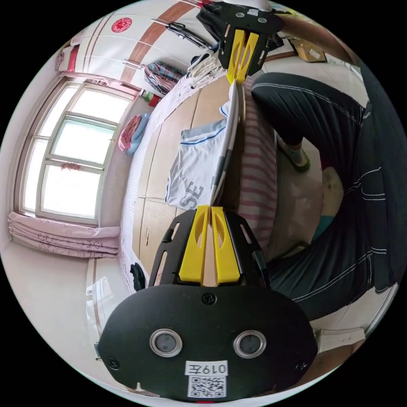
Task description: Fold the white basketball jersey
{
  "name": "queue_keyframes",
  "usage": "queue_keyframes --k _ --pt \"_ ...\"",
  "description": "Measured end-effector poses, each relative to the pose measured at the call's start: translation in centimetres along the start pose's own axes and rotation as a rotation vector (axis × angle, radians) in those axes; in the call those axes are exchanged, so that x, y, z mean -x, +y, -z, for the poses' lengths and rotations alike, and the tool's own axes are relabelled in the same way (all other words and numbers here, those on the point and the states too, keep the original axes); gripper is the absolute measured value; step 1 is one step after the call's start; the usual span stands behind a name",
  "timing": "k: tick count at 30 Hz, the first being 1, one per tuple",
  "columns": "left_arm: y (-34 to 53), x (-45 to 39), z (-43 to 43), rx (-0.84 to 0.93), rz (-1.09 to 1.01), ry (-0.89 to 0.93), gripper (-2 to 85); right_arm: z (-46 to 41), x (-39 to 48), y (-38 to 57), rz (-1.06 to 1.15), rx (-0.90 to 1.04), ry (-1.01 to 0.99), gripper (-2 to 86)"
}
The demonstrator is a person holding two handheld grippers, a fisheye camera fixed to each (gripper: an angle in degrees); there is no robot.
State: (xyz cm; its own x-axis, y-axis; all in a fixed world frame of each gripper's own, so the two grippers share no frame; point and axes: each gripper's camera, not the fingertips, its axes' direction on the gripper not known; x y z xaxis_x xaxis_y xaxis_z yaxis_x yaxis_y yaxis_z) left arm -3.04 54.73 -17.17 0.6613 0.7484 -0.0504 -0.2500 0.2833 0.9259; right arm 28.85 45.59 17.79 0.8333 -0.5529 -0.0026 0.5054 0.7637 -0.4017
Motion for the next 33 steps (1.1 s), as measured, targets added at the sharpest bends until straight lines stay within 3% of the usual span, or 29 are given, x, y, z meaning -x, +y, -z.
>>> queue_keyframes --k 7,17,33 --pt "-2.9 14.2 -5.4 -0.045 -0.037 0.095 0.6 0.8 -11.3 -10.3 -0.059 0.038 -0.059 -0.8" --pt "-9.9 30.1 -22.5 0.125 -0.087 0.364 0.7 -7.3 -28.4 -21.8 -0.163 0.069 -0.453 -0.8" --pt "-14.4 41.1 -34.9 0.326 -0.247 0.605 0.9 -4.5 -34.8 -38.4 -0.110 0.207 -0.552 -0.7"
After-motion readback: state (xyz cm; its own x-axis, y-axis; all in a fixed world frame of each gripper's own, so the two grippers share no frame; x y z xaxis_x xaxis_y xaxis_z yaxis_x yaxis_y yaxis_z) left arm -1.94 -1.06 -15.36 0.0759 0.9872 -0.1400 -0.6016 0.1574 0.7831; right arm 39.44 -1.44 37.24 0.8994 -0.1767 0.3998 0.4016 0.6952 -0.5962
